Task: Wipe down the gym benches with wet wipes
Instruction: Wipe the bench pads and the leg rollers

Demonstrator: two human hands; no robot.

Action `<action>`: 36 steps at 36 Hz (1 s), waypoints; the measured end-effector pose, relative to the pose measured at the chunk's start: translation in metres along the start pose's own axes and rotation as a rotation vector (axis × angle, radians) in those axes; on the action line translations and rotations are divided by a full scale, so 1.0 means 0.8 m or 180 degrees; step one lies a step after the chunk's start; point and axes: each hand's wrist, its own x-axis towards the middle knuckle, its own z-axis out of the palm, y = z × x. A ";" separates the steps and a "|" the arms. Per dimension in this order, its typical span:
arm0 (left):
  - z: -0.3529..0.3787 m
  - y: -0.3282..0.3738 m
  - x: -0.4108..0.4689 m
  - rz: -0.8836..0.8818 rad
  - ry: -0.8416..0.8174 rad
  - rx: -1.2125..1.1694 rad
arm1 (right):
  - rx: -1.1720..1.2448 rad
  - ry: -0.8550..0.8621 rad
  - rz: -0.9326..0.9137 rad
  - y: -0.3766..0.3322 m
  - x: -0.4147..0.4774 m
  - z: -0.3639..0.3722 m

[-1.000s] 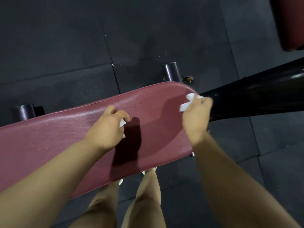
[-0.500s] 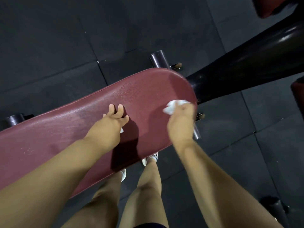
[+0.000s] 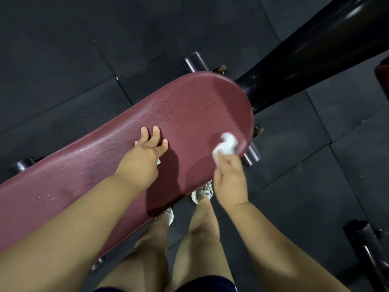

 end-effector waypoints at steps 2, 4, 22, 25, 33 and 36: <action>-0.001 -0.002 -0.002 0.0027 0.0000 -0.0007 | 0.0236 -0.0384 -0.0425 0.003 -0.010 0.007; 0.000 -0.002 -0.001 0.0052 0.0042 0.0002 | 0.0530 -0.0257 -0.0527 0.014 0.005 0.002; 0.010 -0.010 0.000 0.0164 0.0265 -0.0139 | -0.0644 -0.0477 -0.0930 0.021 0.057 -0.042; 0.013 -0.010 0.000 0.0160 0.0299 -0.0138 | -0.0353 0.0187 0.0242 0.035 0.100 -0.056; 0.019 -0.012 -0.001 0.0223 0.0428 -0.0341 | 0.0023 -0.0147 -0.0208 -0.025 0.003 0.017; 0.018 -0.020 -0.006 0.0191 0.0485 -0.0676 | -0.0185 -0.0690 -0.1433 -0.036 -0.035 0.024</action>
